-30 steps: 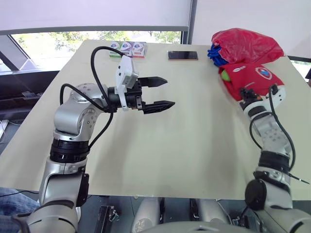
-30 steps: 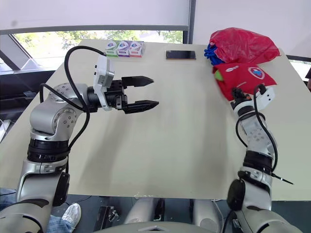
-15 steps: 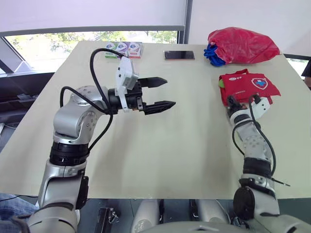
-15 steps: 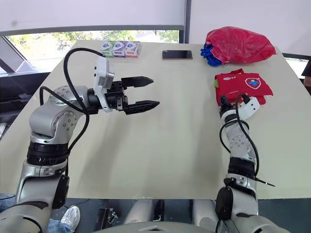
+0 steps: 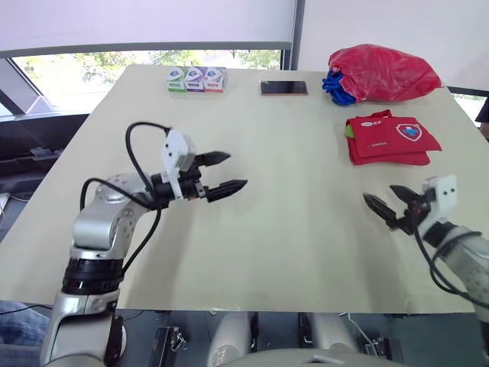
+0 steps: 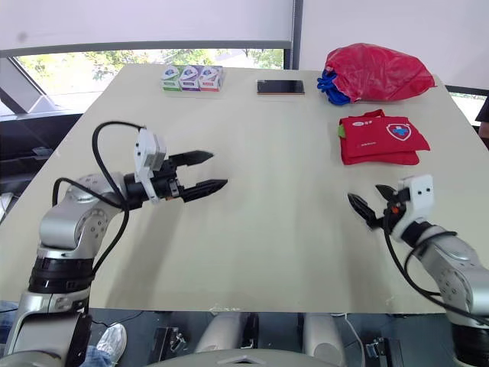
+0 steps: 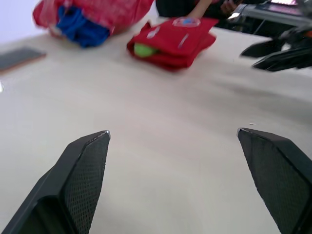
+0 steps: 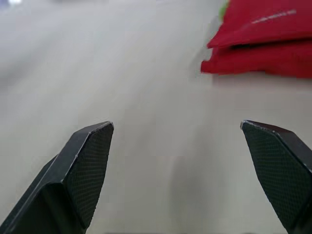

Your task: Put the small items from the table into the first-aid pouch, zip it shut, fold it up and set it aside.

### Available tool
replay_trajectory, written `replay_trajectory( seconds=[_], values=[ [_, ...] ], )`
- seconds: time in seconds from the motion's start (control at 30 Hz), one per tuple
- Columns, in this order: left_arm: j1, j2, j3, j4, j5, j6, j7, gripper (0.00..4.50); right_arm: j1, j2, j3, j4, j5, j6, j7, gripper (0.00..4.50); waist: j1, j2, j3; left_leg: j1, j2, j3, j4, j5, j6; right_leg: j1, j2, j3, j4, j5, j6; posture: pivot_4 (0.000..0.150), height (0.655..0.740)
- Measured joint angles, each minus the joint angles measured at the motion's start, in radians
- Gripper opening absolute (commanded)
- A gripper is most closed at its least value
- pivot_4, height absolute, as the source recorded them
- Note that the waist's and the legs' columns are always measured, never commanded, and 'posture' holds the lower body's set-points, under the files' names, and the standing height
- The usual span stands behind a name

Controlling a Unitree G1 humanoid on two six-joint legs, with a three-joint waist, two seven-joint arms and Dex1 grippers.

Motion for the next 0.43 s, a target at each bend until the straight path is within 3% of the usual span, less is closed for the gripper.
replay_trajectory(
  seconds=[0.23,0.43],
  values=[
    [0.222,0.014,0.056,0.027,0.02,-0.074,0.0,4.5,0.125,-0.011,-0.099,0.13,-0.026,-0.31,0.306,4.45,0.007,-0.001,0.0,0.001,0.002,0.002,0.001,0.0,0.0,0.001,0.0,0.001,0.0,-0.001,-0.003,0.15,0.74],
    [0.273,-0.013,0.062,0.036,0.069,-0.162,0.036,4.5,0.162,-0.011,-0.169,0.2,0.047,-0.368,0.46,4.45,0.021,-0.001,0.0,0.001,0.002,0.003,0.0,0.0,0.0,0.001,-0.003,0.001,0.0,0.0,-0.005,0.15,0.74]
  ],
)
